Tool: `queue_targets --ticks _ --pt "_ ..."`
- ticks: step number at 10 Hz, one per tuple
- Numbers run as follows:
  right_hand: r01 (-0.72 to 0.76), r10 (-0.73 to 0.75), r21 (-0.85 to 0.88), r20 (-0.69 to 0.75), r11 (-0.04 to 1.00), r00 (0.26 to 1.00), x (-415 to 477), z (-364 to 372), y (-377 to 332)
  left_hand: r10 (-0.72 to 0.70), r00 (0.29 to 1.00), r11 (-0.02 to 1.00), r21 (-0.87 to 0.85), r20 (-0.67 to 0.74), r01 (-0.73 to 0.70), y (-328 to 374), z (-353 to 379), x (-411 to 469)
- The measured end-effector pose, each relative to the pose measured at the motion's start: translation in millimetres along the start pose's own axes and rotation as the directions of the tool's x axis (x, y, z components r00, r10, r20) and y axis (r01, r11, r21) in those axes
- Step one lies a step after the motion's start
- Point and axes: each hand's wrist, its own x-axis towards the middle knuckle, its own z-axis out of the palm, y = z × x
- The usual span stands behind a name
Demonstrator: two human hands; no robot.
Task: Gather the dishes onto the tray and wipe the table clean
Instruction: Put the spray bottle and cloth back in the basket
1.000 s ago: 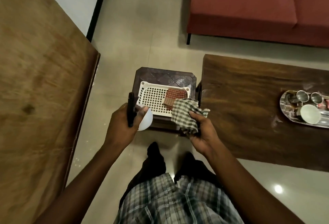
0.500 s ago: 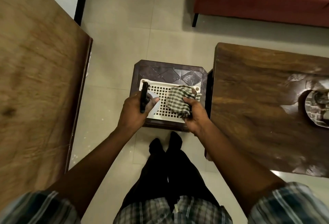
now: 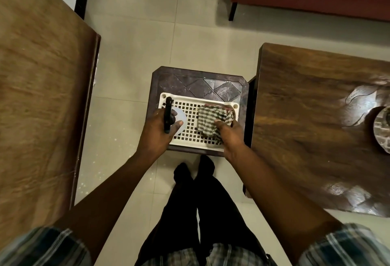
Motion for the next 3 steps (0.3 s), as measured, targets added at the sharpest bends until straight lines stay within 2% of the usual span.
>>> queue_targets --ticks 1,2,3 --pt "0.087 -0.092 -0.094 -0.056 0.992 0.994 -9.2 -8.8 -3.3 0.006 1.0 0.999 0.047 0.021 -0.007 -0.6 -6.0 -2.7" --pt "0.165 -0.198 -0.308 -0.079 0.937 0.977 -26.4 -22.8 -5.8 0.016 1.0 0.989 0.147 0.014 -0.018 -0.7 -20.6 -11.9" --pt "0.206 -0.234 -0.341 -0.042 0.917 0.971 -39.4 -31.0 -8.1 0.001 0.998 0.984 0.18 -0.062 0.01 1.6 -33.3 -17.9"
